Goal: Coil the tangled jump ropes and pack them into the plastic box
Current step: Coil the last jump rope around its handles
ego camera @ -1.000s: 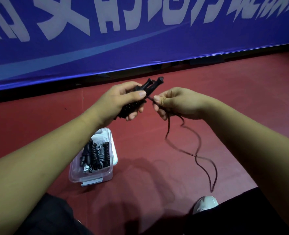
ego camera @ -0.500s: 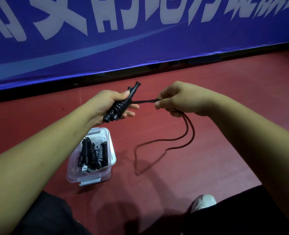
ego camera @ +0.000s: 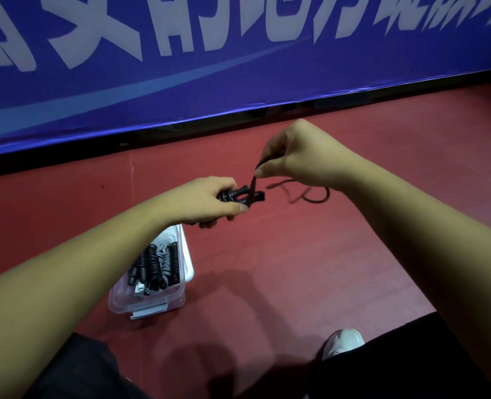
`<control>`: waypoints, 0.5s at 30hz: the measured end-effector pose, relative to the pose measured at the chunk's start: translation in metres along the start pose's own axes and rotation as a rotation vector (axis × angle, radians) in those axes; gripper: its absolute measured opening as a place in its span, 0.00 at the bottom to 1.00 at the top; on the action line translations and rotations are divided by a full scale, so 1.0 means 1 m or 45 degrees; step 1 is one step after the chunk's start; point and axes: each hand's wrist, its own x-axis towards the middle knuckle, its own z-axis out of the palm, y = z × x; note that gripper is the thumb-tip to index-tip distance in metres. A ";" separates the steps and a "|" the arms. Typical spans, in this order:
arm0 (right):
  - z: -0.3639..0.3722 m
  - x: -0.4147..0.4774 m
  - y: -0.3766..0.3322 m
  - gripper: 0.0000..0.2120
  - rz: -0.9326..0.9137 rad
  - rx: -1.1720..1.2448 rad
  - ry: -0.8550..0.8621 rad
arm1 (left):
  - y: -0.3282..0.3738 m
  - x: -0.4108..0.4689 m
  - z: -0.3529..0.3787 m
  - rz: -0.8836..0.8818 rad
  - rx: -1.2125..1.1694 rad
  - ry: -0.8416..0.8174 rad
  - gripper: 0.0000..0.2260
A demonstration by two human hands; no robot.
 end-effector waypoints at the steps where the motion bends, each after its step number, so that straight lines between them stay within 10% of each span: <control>1: 0.000 0.001 0.001 0.06 0.000 0.011 0.029 | 0.002 -0.001 0.002 0.018 0.031 -0.014 0.12; 9: 0.005 0.009 0.007 0.12 0.005 0.097 0.085 | 0.018 -0.013 0.012 0.012 -0.115 -0.254 0.19; 15: 0.006 0.011 0.042 0.12 0.303 0.360 0.041 | 0.022 -0.017 0.020 0.006 -1.328 -0.328 0.16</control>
